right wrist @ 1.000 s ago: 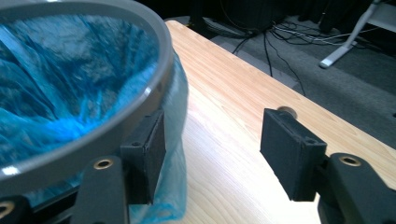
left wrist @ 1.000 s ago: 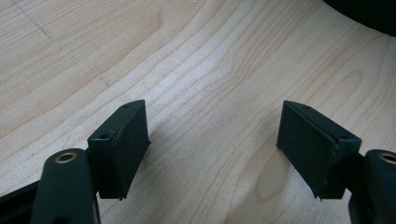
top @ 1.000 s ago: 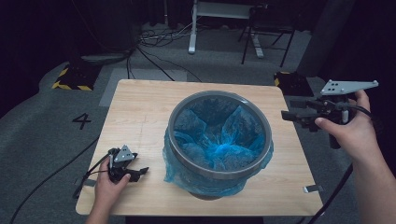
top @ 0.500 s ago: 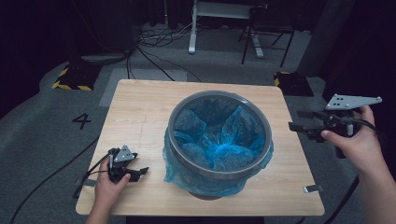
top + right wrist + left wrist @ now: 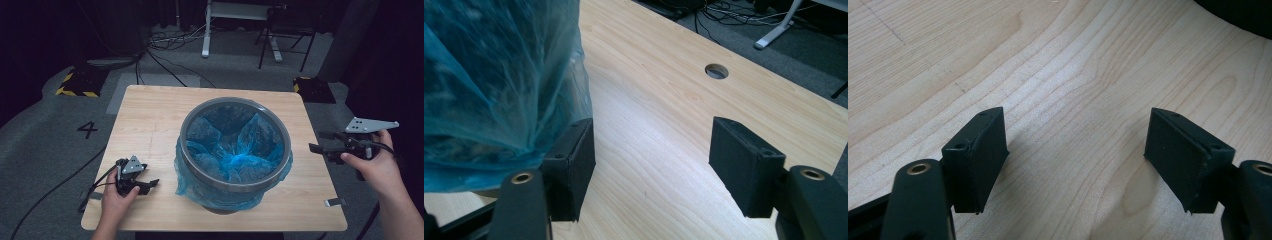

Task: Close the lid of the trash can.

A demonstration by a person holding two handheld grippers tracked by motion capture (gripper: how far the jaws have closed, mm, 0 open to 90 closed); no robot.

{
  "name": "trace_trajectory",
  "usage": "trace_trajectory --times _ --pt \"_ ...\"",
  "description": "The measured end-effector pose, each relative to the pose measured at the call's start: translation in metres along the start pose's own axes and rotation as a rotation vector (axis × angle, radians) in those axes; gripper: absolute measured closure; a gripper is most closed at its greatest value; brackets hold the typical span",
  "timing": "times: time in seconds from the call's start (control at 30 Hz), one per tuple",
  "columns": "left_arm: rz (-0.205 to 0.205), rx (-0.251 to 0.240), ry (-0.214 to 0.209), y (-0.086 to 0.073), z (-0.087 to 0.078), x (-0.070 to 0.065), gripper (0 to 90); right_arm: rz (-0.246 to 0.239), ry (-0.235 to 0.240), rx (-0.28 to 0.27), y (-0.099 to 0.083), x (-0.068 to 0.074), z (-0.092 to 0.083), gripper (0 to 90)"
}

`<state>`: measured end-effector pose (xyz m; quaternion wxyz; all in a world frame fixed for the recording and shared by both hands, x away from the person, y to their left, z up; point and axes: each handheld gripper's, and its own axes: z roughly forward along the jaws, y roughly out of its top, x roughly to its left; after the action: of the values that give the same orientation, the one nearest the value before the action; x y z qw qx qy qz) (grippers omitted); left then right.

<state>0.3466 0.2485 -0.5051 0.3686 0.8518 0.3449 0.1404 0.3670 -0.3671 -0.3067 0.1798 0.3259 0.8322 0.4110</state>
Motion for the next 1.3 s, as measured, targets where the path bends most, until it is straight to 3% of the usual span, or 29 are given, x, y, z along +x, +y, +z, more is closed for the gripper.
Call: trace_trajectory --times 0.57,0.9,1.3 --pt "0.006 0.001 0.001 0.000 0.000 0.001 24.9 0.029 -0.035 0.054 -0.071 -0.011 0.021 33.0" --pt "0.006 0.001 0.002 0.000 0.000 0.001 24.9 0.075 -0.025 0.070 -0.117 -0.010 0.037 32.0" --pt "0.006 0.001 0.002 0.000 0.000 0.001 24.9 0.110 -0.022 0.106 -0.150 -0.007 0.061 31.0"
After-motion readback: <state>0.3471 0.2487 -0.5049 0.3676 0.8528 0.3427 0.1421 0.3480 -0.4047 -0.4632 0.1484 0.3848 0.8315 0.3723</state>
